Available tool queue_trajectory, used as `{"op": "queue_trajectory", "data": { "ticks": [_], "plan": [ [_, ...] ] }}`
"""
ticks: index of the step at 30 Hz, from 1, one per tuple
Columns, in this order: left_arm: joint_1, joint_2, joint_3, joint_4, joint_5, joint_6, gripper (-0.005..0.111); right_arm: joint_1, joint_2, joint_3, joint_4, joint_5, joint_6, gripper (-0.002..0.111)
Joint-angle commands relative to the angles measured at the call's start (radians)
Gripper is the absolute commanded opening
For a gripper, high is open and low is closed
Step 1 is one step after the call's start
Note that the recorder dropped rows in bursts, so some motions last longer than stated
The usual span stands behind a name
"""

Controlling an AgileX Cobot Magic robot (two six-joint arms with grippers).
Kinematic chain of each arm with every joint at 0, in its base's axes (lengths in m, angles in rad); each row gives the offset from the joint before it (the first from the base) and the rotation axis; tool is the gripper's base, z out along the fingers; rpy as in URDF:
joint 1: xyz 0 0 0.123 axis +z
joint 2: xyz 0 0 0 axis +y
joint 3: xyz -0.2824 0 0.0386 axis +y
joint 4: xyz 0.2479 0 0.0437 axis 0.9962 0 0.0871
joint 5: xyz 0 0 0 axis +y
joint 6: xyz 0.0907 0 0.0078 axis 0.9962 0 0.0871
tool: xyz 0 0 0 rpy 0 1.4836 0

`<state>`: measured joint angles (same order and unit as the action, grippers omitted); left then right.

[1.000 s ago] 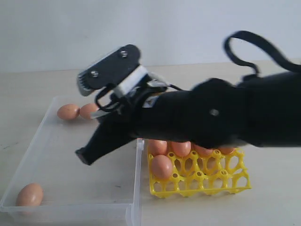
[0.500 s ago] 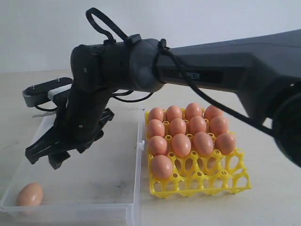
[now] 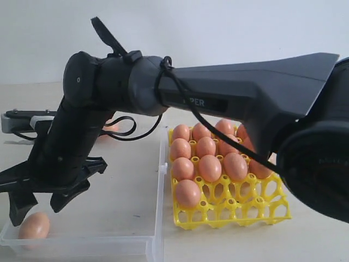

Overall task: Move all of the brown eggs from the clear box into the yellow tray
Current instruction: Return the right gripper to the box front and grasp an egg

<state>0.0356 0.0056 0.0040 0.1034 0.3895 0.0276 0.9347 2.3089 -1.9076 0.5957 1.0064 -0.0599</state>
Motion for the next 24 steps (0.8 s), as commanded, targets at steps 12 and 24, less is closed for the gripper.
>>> {"op": "queue_trajectory", "data": {
  "ticks": [12,24],
  "plan": [
    [-0.008,-0.006,-0.004,-0.002,-0.009,-0.004,0.0,0.018,0.115,-0.126,-0.024,-0.061,-0.024,0.06],
    [-0.008,-0.006,-0.004,-0.002,-0.009,-0.004,0.0,0.018,0.141,-0.134,-0.09,-0.063,-0.016,0.06]
  ]
}}
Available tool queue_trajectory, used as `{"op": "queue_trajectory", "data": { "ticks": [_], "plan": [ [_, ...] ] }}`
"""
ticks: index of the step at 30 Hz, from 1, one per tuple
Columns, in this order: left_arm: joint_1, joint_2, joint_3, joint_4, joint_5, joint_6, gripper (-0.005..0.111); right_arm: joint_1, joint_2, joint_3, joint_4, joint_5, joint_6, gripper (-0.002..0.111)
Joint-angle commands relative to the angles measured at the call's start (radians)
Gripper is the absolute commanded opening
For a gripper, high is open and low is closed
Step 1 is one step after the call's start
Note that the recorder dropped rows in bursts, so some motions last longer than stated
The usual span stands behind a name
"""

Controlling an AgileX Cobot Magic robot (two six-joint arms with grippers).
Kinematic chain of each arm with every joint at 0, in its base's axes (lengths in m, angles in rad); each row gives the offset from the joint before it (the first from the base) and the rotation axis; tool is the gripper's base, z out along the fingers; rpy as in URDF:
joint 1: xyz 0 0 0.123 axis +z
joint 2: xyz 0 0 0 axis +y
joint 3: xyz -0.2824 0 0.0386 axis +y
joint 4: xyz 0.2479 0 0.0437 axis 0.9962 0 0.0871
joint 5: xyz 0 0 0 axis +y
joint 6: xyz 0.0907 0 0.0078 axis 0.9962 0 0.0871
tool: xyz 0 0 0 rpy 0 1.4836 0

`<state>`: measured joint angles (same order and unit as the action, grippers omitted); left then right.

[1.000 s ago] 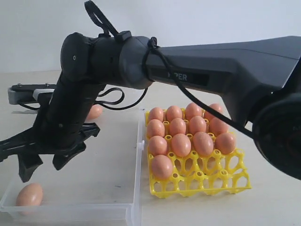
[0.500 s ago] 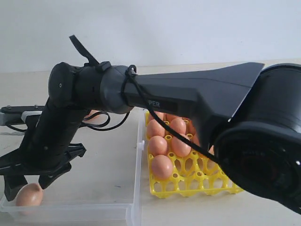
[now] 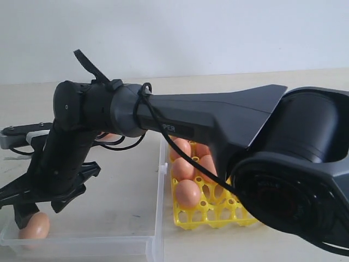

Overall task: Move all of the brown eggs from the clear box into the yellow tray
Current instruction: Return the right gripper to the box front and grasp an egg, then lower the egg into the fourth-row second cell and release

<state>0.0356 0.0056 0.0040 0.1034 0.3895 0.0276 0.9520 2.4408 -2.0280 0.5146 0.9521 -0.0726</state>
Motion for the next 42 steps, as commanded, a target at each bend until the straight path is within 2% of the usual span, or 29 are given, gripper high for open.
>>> {"op": "queue_trajectory", "data": {
  "ticks": [1,18,20,21,22,25,33,35,37,38,39,40,41,42],
  "plan": [
    [-0.008,-0.006,-0.004,-0.002,-0.009,-0.004,0.0,0.001,0.016,-0.013,-0.004,-0.009,-0.004,0.06],
    [-0.008,-0.006,-0.004,-0.002,-0.009,-0.004,0.0,0.001,0.05,-0.013,0.062,0.016,-0.039,0.06],
    [-0.008,-0.006,-0.004,-0.002,-0.009,-0.004,0.0,0.001,0.05,-0.013,0.062,0.011,-0.039,0.054],
    [-0.008,-0.006,-0.004,-0.002,-0.009,-0.004,0.0,0.001,0.05,-0.013,0.062,0.008,-0.039,0.045],
    [-0.008,-0.006,-0.004,-0.002,-0.009,-0.004,0.0,0.001,0.05,-0.013,0.062,0.007,-0.039,0.037],
    [-0.008,-0.006,-0.004,-0.002,-0.009,-0.004,0.0,0.001,0.035,-0.013,0.019,-0.004,-0.039,-0.001],
    [-0.008,-0.006,-0.004,-0.002,-0.009,-0.004,0.0,-0.024,-0.094,0.028,-0.377,-0.143,0.065,0.0],
    [-0.008,-0.006,-0.004,-0.002,-0.009,-0.004,0.0,-0.027,-0.149,0.086,-0.434,-0.211,0.078,0.0],
    [-0.008,-0.006,-0.004,-0.002,-0.009,-0.004,0.0,-0.037,-0.266,0.244,-0.451,-0.41,0.073,0.0],
    [-0.008,-0.006,-0.004,-0.002,-0.009,-0.004,0.0,-0.047,-0.363,0.422,-0.451,-0.597,0.073,0.0],
    [-0.008,-0.006,-0.004,-0.002,-0.009,-0.004,0.0,-0.052,-0.414,0.494,-0.451,-0.678,0.073,0.0],
    [-0.008,-0.006,-0.004,-0.002,-0.009,-0.004,0.0,-0.062,-0.516,0.679,-0.444,-0.873,0.037,0.0],
    [-0.008,-0.006,-0.004,-0.002,-0.009,-0.004,0.0,-0.067,-0.566,0.771,-0.436,-0.952,-0.009,0.0],
    [-0.008,-0.006,-0.004,-0.002,-0.009,-0.004,0.0,-0.08,-0.653,0.932,-0.362,-1.082,-0.121,0.0]
  ]
}}
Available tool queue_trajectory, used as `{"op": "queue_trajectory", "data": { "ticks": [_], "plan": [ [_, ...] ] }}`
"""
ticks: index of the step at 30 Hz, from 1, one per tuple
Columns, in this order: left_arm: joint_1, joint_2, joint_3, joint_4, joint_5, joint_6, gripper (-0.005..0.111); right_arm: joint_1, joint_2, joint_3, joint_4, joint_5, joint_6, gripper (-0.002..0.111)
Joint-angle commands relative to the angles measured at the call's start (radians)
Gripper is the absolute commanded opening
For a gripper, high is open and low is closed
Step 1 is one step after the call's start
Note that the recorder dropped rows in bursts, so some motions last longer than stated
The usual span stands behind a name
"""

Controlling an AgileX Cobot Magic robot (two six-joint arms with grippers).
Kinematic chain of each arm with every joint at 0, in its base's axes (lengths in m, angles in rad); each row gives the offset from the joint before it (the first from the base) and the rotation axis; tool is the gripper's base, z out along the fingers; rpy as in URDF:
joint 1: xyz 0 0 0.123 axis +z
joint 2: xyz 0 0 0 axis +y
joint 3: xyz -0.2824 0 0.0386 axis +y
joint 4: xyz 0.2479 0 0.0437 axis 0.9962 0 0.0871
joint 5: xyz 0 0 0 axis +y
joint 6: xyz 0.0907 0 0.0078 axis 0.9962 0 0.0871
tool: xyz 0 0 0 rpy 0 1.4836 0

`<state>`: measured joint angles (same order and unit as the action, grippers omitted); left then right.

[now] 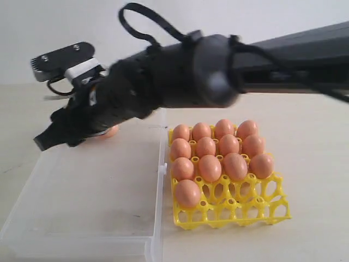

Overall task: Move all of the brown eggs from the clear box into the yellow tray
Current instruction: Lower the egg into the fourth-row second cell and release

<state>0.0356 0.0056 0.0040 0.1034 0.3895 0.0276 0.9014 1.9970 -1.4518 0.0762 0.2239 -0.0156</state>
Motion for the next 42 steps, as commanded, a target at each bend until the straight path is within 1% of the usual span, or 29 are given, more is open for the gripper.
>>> {"op": "queue_trajectory", "data": {
  "ticks": [1,2,4,5,7,10,14,19,27,36,42],
  "plan": [
    [-0.008,-0.006,-0.004,-0.002,-0.009,-0.004,0.0,-0.032,-0.256,0.445,0.147,-0.427,-0.259,0.0],
    [-0.008,-0.006,-0.004,-0.002,-0.009,-0.004,0.0,-0.035,-0.335,0.598,0.289,-0.589,-0.414,0.0],
    [-0.008,-0.006,-0.004,-0.002,-0.009,-0.004,0.0,-0.035,-0.45,0.802,0.409,-0.756,-0.538,0.0],
    [-0.008,-0.006,-0.004,-0.002,-0.009,-0.004,0.0,-0.036,-0.494,0.874,0.451,-0.795,-0.55,0.0],
    [-0.008,-0.006,-0.004,-0.002,-0.009,-0.004,0.0,-0.036,-0.556,0.978,0.532,-0.81,-0.565,0.0],
    [-0.008,-0.006,-0.004,-0.002,-0.009,-0.004,0.0,-0.036,-0.577,1.063,0.599,-0.81,-0.563,0.0],
    [-0.008,-0.006,-0.004,-0.002,-0.009,-0.004,0.0,-0.036,-0.557,1.097,0.622,-0.818,-0.506,0.0],
    [-0.008,-0.006,-0.004,-0.002,-0.009,-0.004,0.0,-0.036,-0.5,1.097,0.624,-0.818,-0.472,0.0],
    [-0.008,-0.006,-0.004,-0.002,-0.009,-0.004,0.0,-0.036,-0.42,1.095,0.62,-0.869,-0.416,0.0],
    [-0.008,-0.006,-0.004,-0.002,-0.009,-0.004,0.0,-0.036,-0.414,1.084,0.506,-0.865,-0.205,0.0],
    [-0.008,-0.006,-0.004,-0.002,-0.009,-0.004,0.0,-0.036,-0.401,1.084,0.457,-0.846,-0.194,0.0]
  ]
}}
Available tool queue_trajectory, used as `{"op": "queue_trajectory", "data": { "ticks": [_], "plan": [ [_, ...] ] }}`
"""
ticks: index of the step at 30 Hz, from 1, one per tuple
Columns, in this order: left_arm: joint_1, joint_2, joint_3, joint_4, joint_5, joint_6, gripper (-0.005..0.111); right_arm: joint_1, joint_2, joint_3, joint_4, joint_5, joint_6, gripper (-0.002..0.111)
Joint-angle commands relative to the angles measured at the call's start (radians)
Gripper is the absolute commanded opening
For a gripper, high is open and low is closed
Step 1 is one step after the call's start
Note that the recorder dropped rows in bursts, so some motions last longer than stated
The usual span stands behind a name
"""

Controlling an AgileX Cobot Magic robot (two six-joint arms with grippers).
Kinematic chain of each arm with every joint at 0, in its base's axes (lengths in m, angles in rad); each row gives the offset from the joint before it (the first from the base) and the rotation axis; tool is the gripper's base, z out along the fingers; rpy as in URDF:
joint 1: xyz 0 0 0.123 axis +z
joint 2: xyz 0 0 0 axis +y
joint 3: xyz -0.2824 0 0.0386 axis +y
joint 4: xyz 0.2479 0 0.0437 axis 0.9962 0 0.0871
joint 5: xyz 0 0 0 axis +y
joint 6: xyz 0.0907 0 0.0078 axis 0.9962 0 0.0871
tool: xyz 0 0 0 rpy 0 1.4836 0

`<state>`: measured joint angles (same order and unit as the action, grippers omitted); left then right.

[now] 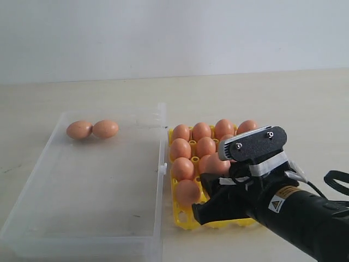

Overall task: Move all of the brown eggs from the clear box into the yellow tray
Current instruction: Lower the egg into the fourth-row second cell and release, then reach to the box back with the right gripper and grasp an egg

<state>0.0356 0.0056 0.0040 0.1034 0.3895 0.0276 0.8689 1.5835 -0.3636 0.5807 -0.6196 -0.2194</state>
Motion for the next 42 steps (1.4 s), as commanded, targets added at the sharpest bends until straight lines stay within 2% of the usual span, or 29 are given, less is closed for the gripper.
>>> {"op": "queue_trajectory", "data": {
  "ticks": [1,10,13,16,19,20,22,23,25,27,32,34,38,42],
  "plan": [
    [-0.008,-0.006,-0.004,-0.002,-0.009,-0.004,0.0,-0.004,0.022,-0.004,-0.067,-0.003,0.01,0.0],
    [-0.008,-0.006,-0.004,-0.002,-0.009,-0.004,0.0,-0.004,0.082,-0.004,-0.084,-0.018,-0.102,0.0],
    [-0.008,-0.006,-0.004,-0.002,-0.009,-0.004,0.0,-0.004,0.082,-0.004,-0.077,-0.033,-0.132,0.005],
    [-0.008,-0.006,-0.004,-0.002,-0.009,-0.004,0.0,-0.004,0.082,-0.004,-0.072,-0.033,-0.15,0.017],
    [-0.008,-0.006,-0.004,-0.002,-0.009,-0.004,0.0,-0.004,0.082,-0.004,-0.044,-0.033,-0.155,0.042],
    [-0.008,-0.006,-0.004,-0.002,-0.009,-0.004,0.0,-0.004,0.082,-0.004,-0.03,-0.033,-0.155,0.054],
    [-0.008,-0.006,-0.004,-0.002,-0.009,-0.004,0.0,-0.004,0.082,-0.004,-0.013,-0.033,-0.167,0.067],
    [-0.008,-0.006,-0.004,-0.002,-0.009,-0.004,0.0,-0.004,0.079,-0.004,-0.006,-0.033,-0.19,0.069],
    [-0.008,-0.006,-0.004,-0.002,-0.009,-0.004,0.0,-0.004,0.054,-0.004,0.013,-0.033,-0.257,0.067],
    [-0.008,-0.006,-0.004,-0.002,-0.009,-0.004,0.0,-0.004,0.001,-0.004,0.057,-0.033,-0.329,0.056],
    [-0.008,-0.006,-0.004,-0.002,-0.009,-0.004,0.0,-0.004,-0.189,-0.116,0.1,0.078,-0.44,0.001],
    [-0.008,-0.006,-0.004,-0.002,-0.009,-0.004,0.0,-0.004,-0.196,-0.216,0.1,0.173,-0.52,0.0],
    [-0.008,-0.006,-0.004,-0.002,-0.009,-0.004,0.0,-0.021,-0.058,-0.488,0.078,0.498,-0.636,0.0],
    [-0.008,-0.006,-0.004,-0.002,-0.009,-0.004,0.0,-0.028,0.167,-0.784,-0.156,0.798,-0.581,0.0]
  ]
}}
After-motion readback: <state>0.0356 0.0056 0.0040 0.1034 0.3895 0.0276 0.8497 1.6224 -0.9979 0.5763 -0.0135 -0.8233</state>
